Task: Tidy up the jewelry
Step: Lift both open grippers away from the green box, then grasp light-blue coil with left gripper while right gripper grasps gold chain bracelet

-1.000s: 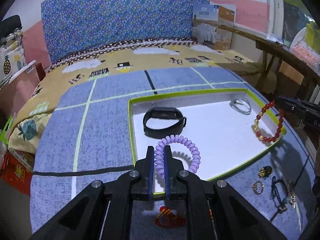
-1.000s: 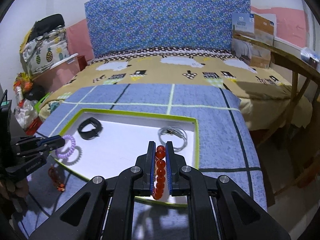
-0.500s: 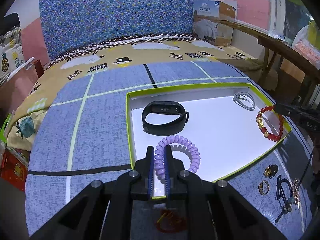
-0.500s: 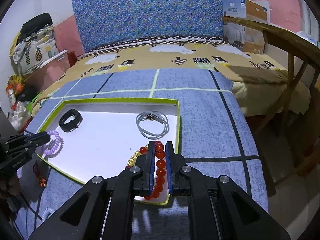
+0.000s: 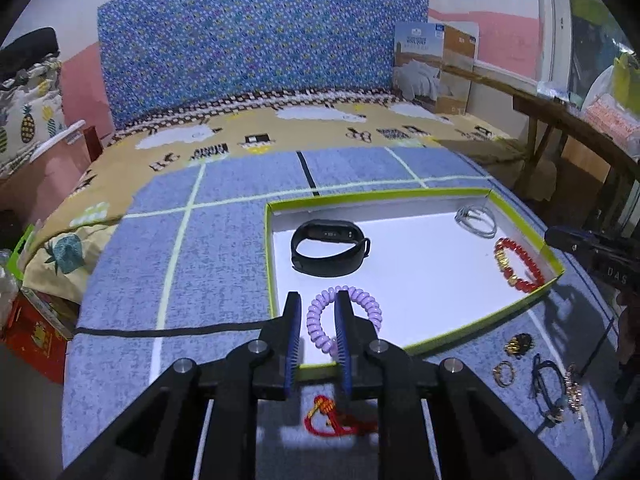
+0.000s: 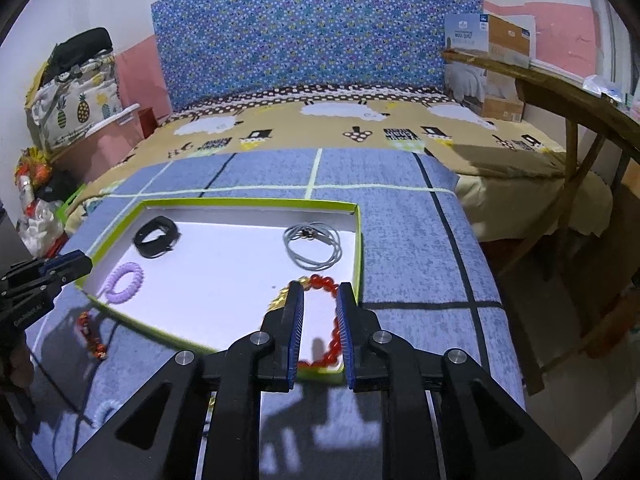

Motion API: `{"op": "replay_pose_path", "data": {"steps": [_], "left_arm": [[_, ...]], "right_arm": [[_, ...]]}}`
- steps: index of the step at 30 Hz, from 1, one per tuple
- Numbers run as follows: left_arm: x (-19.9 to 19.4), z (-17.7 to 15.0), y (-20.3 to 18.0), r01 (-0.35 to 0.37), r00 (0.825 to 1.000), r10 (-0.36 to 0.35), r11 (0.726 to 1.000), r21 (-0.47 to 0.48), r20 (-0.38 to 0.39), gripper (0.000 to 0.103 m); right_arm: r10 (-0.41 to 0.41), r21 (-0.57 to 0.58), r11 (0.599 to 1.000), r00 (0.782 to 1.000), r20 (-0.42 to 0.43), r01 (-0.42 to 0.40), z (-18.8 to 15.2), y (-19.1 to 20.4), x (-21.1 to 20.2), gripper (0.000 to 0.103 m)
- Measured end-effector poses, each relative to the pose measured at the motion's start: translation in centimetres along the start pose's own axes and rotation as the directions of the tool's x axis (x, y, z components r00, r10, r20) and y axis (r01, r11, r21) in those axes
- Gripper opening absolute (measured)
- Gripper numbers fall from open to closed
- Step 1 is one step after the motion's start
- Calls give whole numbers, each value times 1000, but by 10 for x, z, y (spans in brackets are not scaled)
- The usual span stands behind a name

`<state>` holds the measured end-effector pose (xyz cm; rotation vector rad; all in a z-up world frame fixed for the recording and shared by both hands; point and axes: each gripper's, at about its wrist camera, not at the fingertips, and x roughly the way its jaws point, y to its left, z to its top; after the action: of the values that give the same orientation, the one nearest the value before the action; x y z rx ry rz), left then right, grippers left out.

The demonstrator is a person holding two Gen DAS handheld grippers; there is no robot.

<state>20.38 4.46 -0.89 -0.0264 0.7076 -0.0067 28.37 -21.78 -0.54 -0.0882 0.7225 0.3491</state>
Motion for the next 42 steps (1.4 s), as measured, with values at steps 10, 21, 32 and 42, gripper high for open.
{"op": "replay_pose_path", "data": {"steps": [10,21,32,42], "left_arm": [[-53,-11,-10,-4,998,4,1000,2,70,18],[-96,-31,-21,11,994,-12,1000,17,105,18],[-124,-60,-15,30,994,-31,999,12,105,18],[-131,-79,-11,54,995,-53,999,0,84,18]], "right_arm": [[35,-17,999,998,52,-34,-24,28,-58,18],[57,-17,998,996,66,-56,-61,49,-107,18],[68,-8,998,994,81,-67,-86,64,-137,18],[68,13,998,995,69,-69,-99,64,-138,19]]}}
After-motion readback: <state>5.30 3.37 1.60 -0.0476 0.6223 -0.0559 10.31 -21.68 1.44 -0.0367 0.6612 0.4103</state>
